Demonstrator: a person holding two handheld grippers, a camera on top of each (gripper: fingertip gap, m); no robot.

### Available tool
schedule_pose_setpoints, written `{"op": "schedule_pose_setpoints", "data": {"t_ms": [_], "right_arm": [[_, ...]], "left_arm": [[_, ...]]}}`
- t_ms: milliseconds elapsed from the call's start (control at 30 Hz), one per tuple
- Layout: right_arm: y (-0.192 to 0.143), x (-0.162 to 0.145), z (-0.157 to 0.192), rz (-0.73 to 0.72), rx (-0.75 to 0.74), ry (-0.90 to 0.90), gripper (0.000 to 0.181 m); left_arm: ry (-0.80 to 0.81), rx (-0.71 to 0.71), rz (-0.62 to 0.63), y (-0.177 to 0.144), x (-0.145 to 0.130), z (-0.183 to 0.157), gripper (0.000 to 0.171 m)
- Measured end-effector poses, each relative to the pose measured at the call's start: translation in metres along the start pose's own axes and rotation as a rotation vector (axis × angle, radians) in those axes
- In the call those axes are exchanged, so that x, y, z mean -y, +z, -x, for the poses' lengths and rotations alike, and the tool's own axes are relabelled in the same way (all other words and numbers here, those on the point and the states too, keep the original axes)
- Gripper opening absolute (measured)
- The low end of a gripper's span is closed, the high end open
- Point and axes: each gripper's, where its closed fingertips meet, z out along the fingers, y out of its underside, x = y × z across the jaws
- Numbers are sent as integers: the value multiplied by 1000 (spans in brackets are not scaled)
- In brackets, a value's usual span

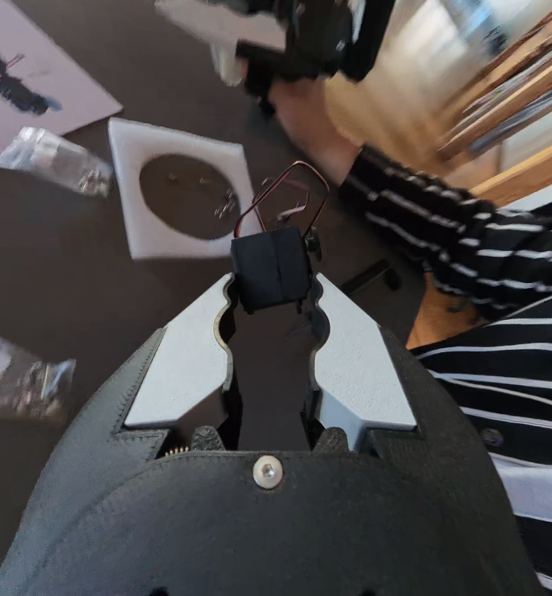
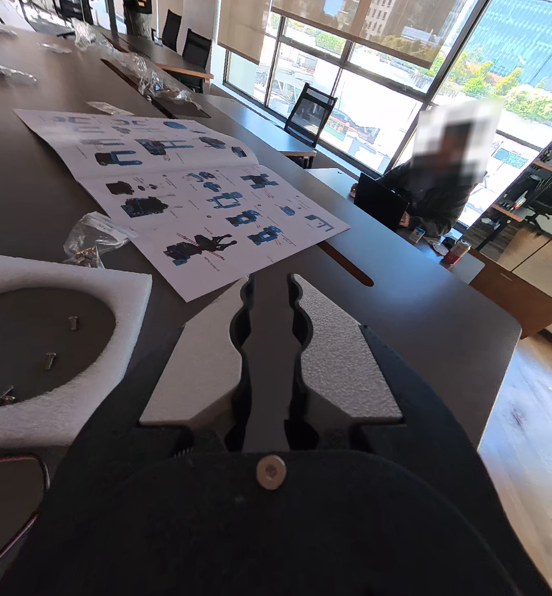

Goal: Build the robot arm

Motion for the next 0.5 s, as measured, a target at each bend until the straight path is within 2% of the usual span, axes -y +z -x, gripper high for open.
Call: {"op": "schedule_pose_setpoints", "data": {"t_ms": [233,367,500], "right_arm": [[3,-4,1,31,-25,-49,19],[0,0,-3,-4,-29,-10,19],[-3,6,1,-44,-12,-16,23]], "left_arm": [[-61,248,133,-2,-60,-2,44],[-84,458,189,7,-78,7,44],[-183,591,218,18,-89,16,44]]}}
